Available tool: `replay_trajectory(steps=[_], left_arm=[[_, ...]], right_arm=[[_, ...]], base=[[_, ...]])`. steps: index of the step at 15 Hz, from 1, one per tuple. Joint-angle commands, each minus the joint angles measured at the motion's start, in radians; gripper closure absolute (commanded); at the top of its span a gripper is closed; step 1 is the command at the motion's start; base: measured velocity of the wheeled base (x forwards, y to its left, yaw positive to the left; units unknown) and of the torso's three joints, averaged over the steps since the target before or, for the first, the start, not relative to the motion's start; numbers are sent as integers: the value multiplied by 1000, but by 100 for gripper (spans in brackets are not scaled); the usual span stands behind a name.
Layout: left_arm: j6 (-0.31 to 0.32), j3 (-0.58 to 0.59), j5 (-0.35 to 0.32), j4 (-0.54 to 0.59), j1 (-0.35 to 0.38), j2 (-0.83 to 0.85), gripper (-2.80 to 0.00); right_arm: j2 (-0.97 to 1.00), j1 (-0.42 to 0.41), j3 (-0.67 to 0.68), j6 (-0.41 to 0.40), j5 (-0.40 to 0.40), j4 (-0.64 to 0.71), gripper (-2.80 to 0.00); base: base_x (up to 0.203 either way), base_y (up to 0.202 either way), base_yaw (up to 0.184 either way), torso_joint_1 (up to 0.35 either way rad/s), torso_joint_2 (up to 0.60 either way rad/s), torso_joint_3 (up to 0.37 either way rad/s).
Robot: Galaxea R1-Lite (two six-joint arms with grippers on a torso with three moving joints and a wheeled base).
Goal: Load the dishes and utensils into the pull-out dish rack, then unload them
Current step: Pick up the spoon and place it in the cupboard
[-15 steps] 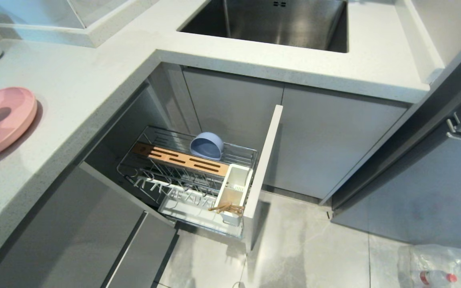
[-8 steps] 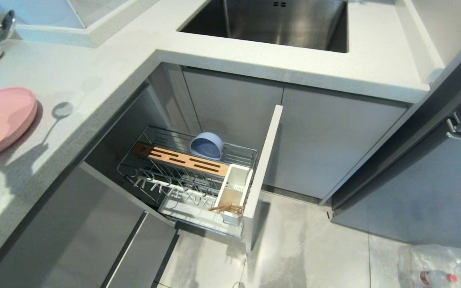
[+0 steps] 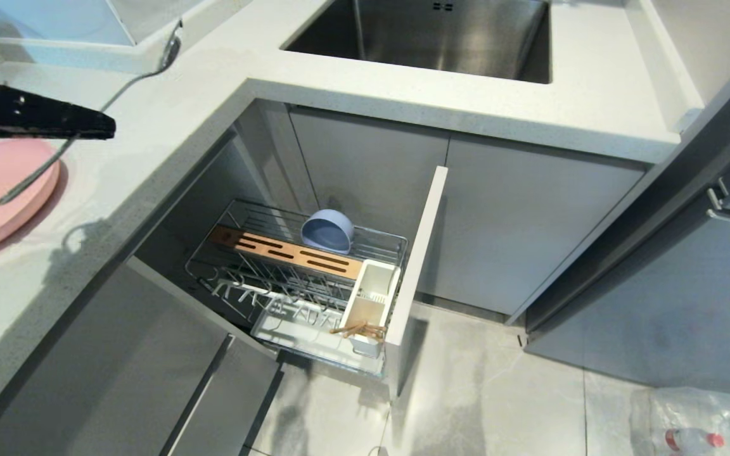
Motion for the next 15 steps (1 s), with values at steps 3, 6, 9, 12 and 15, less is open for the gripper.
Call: replay_trajectory(steps=[3, 6, 9, 12, 15], left_arm=[[19, 55, 131, 5, -173, 62, 0], [29, 93, 316, 6, -279, 143, 0], [29, 97, 374, 13, -315, 217, 0], [18, 85, 446, 17, -357, 299, 0], [-28, 40, 506, 33, -399, 406, 0]], right_arm=[[2, 0, 0, 0, 0, 0, 0], [2, 0, 0, 0, 0, 0, 0], [2, 0, 0, 0, 0, 0, 0], [2, 0, 0, 0, 0, 0, 0], [2, 0, 0, 0, 0, 0, 0]], base=[[0, 0, 0, 0, 0, 0], [0, 0, 0, 0, 0, 0], [0, 0, 0, 0, 0, 0], [0, 0, 0, 0, 0, 0], [0, 0, 0, 0, 0, 0]])
